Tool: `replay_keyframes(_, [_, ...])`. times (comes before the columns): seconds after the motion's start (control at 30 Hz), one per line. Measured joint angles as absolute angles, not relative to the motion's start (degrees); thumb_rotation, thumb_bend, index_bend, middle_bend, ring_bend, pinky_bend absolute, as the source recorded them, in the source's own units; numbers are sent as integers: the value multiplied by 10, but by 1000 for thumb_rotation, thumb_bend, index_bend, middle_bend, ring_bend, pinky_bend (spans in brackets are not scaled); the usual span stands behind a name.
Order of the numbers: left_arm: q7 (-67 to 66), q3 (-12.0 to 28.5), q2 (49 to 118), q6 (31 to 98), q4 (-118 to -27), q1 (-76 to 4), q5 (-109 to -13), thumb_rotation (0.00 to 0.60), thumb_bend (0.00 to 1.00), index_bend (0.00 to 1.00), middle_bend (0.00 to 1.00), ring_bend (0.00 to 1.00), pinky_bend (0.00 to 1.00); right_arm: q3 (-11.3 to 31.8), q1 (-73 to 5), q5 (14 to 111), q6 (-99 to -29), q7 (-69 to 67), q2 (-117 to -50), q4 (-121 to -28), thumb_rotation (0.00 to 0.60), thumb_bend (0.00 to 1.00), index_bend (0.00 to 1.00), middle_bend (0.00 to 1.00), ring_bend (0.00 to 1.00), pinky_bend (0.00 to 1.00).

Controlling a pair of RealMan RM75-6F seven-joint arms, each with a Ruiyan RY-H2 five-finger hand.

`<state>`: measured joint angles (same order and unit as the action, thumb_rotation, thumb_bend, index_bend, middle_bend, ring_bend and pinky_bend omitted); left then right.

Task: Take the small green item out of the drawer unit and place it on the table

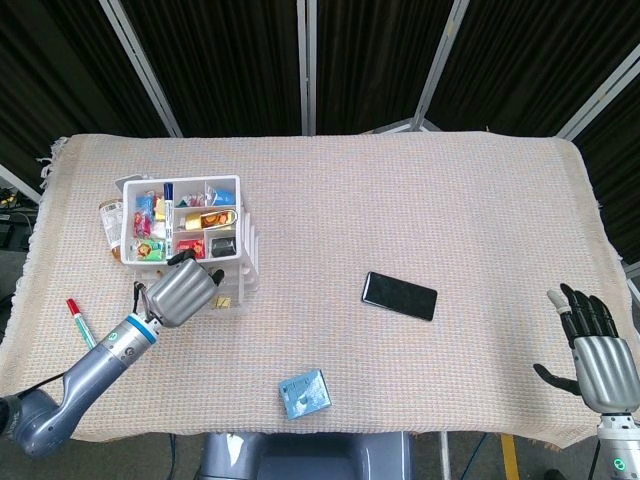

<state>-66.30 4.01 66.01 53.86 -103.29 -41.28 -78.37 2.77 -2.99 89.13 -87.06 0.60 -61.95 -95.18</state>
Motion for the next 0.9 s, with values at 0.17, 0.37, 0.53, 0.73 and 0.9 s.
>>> replay_keyframes(0.17, [-676, 37, 665, 538, -1032, -417, -772, 600, 46, 389, 846, 743, 592, 28, -30, 892, -872, 2, -620, -950, 600, 21, 0, 0, 0, 0])
replay_keyframes(0.37, [-680, 32, 673, 542, -1029, -420, -768, 600, 137, 453, 846, 744, 592, 27, -31, 893, -869, -2, -619, -950, 600, 21, 0, 0, 0, 0])
replay_keyframes(0.53, [-677, 28, 674, 545, -1027, -420, -766, 600, 281, 468, 846, 744, 592, 26, -31, 894, -870, -4, -620, -949, 600, 21, 0, 0, 0, 0])
replay_keyframes(0.73, [-670, 23, 670, 551, -1028, -419, -769, 600, 296, 469, 846, 744, 592, 26, -31, 895, -869, -3, -620, -949, 600, 20, 0, 0, 0, 0])
replay_keyframes(0.9, [-661, 21, 665, 562, -1033, -417, -777, 600, 296, 469, 846, 744, 592, 27, -31, 895, -871, -3, -620, -950, 600, 20, 0, 0, 0, 0])
